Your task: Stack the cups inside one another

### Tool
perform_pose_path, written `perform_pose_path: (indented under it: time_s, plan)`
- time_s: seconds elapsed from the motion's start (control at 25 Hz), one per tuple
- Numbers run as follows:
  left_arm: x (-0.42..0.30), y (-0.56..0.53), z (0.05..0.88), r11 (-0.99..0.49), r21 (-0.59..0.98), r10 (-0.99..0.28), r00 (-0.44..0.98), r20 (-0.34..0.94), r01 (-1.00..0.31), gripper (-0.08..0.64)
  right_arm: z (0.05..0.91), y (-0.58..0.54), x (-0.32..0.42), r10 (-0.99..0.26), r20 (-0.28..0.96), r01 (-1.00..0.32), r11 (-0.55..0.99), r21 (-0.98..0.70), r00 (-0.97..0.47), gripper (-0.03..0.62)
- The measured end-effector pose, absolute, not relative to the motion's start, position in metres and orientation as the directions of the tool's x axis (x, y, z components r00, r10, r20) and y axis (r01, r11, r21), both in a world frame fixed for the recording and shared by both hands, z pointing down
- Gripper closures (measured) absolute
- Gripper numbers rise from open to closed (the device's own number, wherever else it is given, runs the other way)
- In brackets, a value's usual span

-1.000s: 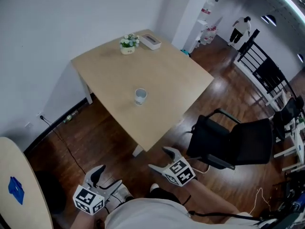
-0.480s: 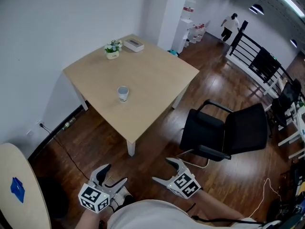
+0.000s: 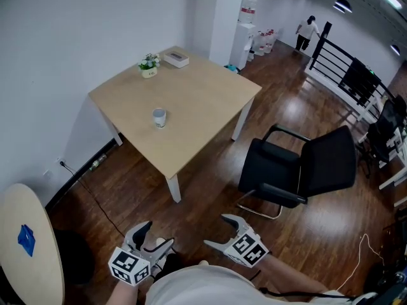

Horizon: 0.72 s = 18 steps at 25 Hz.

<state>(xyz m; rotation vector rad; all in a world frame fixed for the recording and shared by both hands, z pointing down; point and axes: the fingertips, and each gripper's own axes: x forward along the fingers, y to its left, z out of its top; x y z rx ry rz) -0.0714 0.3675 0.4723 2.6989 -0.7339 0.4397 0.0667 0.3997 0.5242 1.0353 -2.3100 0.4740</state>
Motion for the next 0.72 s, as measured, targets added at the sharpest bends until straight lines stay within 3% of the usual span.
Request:
perform_pose_path:
  time_s: [0.72]
  plan:
    - [-0.064,0.419,0.473,-0.829,0.190,-0.440,0.824,0.357,-0.526,0.189,0.530,0.453,0.071,-0.561,0.613,-0.747,0.661,-0.072,-0.556,0.192]
